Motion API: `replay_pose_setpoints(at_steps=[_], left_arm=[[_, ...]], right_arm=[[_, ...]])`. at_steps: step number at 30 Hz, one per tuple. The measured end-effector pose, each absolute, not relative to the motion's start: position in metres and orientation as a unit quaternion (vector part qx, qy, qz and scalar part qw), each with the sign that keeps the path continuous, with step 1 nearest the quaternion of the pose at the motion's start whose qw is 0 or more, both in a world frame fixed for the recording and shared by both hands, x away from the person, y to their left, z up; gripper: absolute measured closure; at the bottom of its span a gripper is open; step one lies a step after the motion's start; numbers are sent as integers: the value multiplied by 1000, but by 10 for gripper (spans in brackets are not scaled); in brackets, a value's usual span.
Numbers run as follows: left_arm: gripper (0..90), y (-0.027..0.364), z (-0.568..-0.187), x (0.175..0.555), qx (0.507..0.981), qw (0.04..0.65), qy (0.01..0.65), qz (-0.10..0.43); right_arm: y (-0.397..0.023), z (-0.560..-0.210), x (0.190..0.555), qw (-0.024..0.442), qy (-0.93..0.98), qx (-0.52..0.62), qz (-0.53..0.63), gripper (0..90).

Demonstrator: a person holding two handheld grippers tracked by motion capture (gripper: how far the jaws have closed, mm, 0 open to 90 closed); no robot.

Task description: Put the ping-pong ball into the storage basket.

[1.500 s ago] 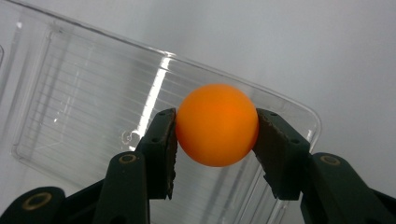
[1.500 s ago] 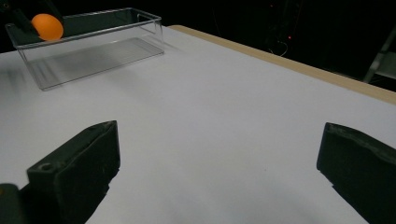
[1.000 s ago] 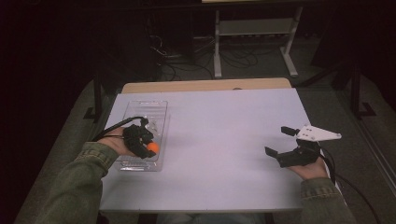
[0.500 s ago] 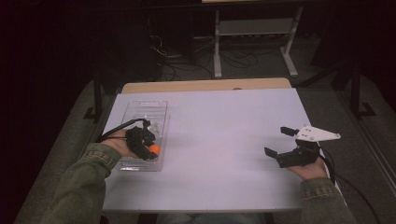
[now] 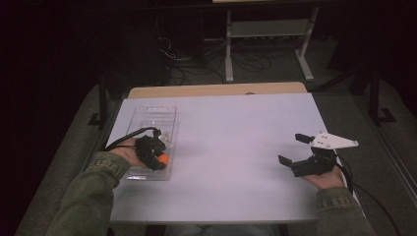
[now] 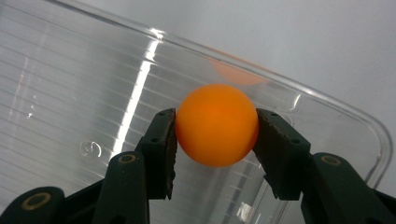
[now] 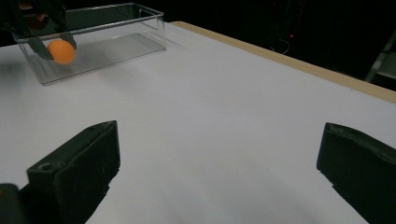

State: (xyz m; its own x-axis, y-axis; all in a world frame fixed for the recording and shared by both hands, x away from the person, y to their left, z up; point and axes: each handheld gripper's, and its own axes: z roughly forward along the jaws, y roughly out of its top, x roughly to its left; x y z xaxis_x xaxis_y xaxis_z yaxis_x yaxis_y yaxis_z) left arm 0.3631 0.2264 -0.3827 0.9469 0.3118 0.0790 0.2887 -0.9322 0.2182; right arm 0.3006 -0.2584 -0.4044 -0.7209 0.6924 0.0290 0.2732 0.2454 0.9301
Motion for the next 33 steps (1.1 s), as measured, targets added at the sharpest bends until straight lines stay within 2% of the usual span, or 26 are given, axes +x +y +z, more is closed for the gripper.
replay_pose_setpoints(at_steps=[10, 22, 31, 33], left_arm=[[451, 226, -380, 362, 978, 112, 168, 49], [389, 231, -371, 359, 977, 112, 169, 66], [388, 237, -356, 356, 974, 120, 173, 80], [359, 239, -352, 356, 972, 127, 178, 88]], right_arm=[[-258, -404, 300, 199, 764, 316, 526, 0], [-258, -404, 300, 200, 763, 317, 527, 0], [-259, -404, 299, 200, 763, 317, 527, 0], [-259, -404, 299, 200, 763, 318, 527, 0]])
